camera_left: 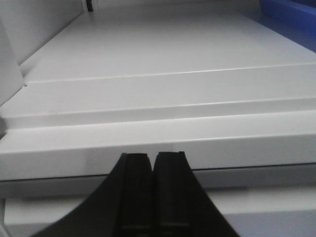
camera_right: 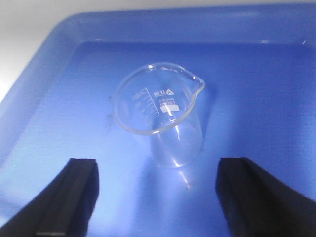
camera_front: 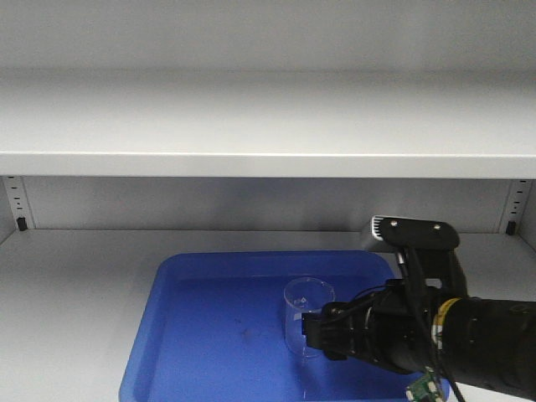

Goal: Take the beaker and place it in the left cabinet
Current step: 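Open the right gripper and withdraw it from the beaker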

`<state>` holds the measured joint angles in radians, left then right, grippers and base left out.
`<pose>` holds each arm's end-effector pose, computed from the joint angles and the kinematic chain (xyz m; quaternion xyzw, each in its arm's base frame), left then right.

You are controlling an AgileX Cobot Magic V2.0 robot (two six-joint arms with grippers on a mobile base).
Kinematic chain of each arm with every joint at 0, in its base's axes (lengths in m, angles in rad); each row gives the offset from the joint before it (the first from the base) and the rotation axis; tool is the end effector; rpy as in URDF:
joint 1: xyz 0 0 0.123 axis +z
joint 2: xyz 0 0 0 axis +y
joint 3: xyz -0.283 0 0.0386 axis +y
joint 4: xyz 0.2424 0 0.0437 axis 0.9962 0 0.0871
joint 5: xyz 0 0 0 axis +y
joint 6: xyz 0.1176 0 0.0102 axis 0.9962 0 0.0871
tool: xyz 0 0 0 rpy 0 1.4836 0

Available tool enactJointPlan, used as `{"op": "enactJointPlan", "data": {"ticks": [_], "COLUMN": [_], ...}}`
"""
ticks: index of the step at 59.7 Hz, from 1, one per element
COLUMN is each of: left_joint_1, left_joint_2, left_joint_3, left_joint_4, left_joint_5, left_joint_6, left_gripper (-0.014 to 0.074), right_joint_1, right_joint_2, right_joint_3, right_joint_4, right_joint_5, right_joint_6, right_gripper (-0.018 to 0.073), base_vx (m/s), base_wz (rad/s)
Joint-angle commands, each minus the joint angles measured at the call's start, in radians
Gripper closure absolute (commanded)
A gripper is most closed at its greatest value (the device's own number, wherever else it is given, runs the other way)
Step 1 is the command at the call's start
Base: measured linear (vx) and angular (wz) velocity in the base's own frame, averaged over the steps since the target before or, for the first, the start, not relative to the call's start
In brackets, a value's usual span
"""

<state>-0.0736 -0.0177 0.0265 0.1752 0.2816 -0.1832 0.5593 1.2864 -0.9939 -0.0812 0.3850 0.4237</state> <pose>0.0749 0.0002 0.1748 0.0074 0.7738 -0.0092 0.6333 0.2565 0.1563 0.3118 -0.0857 0.8777 0.1946 0.4295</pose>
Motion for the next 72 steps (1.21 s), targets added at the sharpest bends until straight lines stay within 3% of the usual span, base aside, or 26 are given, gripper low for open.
{"op": "enactJointPlan", "data": {"ticks": [1,17,27,72], "left_joint_1": [0.000,0.000,0.000,0.000], "left_joint_2": [-0.010,-0.010,-0.010,-0.010], "left_joint_3": [-0.012,-0.012,-0.012,-0.012], "left_joint_4": [-0.001,-0.001,-0.001,-0.001], "left_joint_5": [-0.083,-0.083,-0.083,-0.083], "left_joint_6": [-0.004,-0.004,-0.004,-0.004], "left_gripper": [0.0593,0.0593,0.0593,0.0593], "right_joint_1": [-0.001,-0.001,-0.001,-0.002], "right_joint_2": [-0.059,-0.123,-0.156,-0.163], "right_joint_3": [-0.030,-0.030,-0.030,-0.030], "right_joint_4": [-0.021,-0.079,-0.093,-0.086], "right_joint_5": [-0.017,0.155,0.227,0.230], "right_joint_6": [-0.033,-0.092,-0.134,-0.131], "right_gripper": [0.0097,0.0575,0.0570,0.0568], "base_vx": [0.00,0.00,0.00,0.00], "base_wz": [0.00,0.00,0.00,0.00]}}
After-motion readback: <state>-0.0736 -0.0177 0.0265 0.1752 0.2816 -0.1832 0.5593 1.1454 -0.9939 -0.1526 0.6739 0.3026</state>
